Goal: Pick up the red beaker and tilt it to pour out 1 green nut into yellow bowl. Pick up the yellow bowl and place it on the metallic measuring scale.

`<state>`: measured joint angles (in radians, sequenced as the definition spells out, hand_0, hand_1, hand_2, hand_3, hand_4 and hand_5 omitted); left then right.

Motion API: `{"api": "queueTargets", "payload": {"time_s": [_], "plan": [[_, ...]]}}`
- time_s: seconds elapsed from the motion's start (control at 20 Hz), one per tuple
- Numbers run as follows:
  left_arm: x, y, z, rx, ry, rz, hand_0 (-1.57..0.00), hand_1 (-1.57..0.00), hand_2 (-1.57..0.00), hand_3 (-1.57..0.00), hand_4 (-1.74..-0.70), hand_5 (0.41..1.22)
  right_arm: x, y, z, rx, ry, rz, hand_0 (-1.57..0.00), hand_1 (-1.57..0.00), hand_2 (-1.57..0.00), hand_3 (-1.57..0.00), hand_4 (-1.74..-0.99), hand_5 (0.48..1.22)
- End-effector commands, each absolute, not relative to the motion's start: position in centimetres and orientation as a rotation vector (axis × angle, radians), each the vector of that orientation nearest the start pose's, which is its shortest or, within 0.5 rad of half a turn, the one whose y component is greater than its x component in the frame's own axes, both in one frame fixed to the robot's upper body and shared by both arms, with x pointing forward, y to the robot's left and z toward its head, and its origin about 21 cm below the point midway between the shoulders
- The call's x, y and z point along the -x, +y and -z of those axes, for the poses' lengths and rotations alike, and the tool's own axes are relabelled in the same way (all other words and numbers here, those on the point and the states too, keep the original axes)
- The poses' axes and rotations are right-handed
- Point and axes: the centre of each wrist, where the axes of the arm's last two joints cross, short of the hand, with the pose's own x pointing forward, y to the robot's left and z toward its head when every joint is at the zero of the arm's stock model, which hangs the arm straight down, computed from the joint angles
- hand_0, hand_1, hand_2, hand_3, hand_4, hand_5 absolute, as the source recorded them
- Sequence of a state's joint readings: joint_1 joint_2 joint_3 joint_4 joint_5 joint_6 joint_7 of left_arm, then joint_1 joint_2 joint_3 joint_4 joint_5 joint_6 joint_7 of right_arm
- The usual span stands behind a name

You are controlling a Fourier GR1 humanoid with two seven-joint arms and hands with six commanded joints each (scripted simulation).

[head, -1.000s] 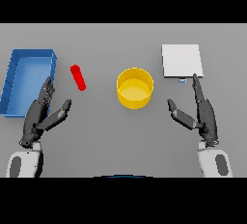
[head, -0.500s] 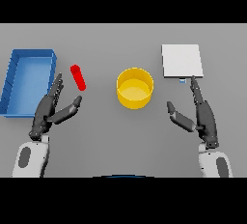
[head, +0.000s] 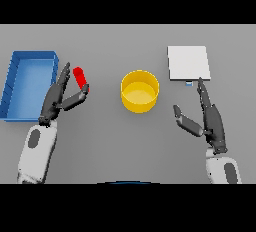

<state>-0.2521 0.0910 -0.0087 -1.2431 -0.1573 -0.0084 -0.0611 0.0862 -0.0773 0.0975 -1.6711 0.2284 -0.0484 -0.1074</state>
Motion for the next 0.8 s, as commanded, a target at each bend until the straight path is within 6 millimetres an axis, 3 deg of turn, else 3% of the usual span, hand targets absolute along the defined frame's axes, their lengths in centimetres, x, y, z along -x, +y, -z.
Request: {"api": "queueTargets", "payload": {"time_s": [0.0, 0.75], "plan": [[-31.3, 22.6, 1.8, -0.105, -1.528, 0.285, 0.00, 0.00, 0.00, 0.00, -1.28, 0.680, -22.7, -23.2, -0.5, 0.208, -1.683, -0.260, 0.00, 0.00, 0.00, 0.00, -1.267, 0.635], [-35.7, 20.4, 2.2, -0.077, -1.530, 0.301, 0.00, 0.00, 0.00, 0.00, -1.33, 0.695, -22.9, -23.6, -0.9, 0.214, -1.692, -0.246, 0.00, 0.00, 0.00, 0.00, -1.264, 0.640]]}}
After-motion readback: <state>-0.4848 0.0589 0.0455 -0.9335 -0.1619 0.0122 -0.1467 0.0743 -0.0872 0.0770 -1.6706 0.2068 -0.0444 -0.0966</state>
